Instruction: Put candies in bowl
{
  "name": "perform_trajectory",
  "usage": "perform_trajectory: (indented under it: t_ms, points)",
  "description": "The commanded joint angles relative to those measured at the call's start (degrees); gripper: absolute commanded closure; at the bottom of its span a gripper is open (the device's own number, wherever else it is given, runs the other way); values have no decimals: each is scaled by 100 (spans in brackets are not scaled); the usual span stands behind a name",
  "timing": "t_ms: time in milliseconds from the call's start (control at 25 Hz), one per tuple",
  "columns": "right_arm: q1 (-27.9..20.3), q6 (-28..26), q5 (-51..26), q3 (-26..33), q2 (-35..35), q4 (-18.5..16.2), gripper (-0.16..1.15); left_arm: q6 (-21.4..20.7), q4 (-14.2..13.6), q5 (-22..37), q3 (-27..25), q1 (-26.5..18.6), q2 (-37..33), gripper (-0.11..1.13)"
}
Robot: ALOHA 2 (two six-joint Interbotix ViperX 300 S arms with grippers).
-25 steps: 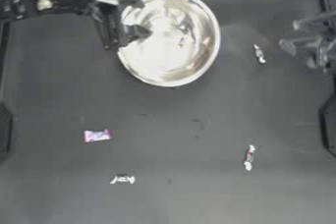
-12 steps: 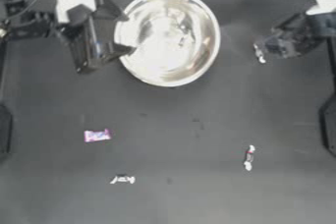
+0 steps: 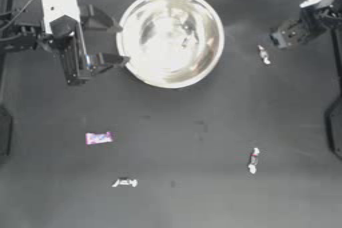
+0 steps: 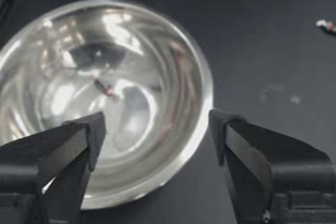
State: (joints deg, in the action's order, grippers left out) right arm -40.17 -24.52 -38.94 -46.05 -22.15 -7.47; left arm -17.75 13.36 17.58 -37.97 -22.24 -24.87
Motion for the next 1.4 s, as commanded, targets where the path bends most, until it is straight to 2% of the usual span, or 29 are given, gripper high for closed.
perform_trajectory:
  t_ms: [40,320,640,1200,1400]
  points:
    - [79,-149,-88,237,132,-211,5,26,18,-53,9,53,-193,7]
    - [88,-369,-132,378,686,-202,5,79,79,-123,-167,167,-246,7]
    - [114,-791,-9,396,1081,-281,5,88,79,-149,-246,193,-272,7]
    - [237,-1151,246,369,1723,-334,5,97,88,-211,-404,246,-343,7]
    - [237,-1318,246,378,1872,-519,5,97,88,-220,-431,255,-343,7]
